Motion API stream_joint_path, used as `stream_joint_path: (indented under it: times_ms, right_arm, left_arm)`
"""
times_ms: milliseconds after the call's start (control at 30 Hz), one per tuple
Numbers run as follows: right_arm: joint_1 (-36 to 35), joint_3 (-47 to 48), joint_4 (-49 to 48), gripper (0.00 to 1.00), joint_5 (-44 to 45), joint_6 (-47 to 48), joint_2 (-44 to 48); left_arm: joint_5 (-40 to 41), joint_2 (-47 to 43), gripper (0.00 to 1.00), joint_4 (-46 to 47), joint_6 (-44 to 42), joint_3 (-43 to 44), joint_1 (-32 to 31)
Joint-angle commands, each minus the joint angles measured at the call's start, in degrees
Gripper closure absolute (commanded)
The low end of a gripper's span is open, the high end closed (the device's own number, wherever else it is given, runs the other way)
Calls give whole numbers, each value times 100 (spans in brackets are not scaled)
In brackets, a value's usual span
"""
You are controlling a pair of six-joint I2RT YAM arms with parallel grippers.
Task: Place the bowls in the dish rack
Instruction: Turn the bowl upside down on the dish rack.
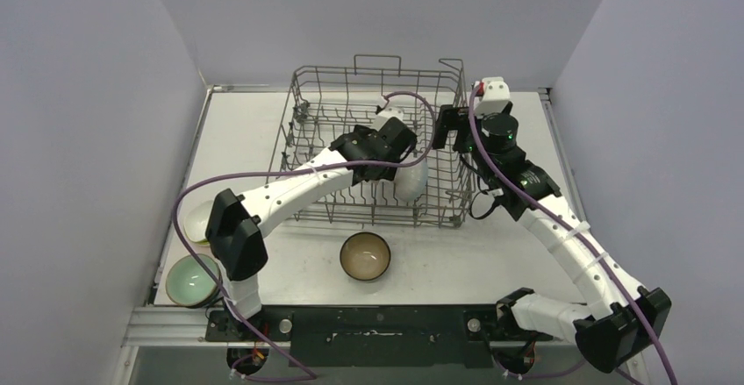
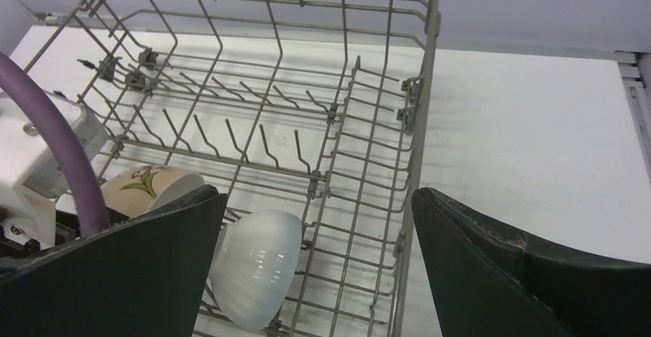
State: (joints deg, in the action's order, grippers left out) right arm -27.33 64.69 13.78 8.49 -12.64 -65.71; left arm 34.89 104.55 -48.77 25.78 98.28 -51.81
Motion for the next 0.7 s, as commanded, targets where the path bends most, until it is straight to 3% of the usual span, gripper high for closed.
stream_joint_path:
  times_ms: [0, 667]
  right_arm:
    - [-5, -116, -415, 2, 617, -65, 433]
    - [24, -303, -594, 0, 610, -64, 687]
  left_arm:
    - [143, 65, 100, -81, -49, 393, -183]
    - [193, 1081, 97, -1020, 432, 1234, -547]
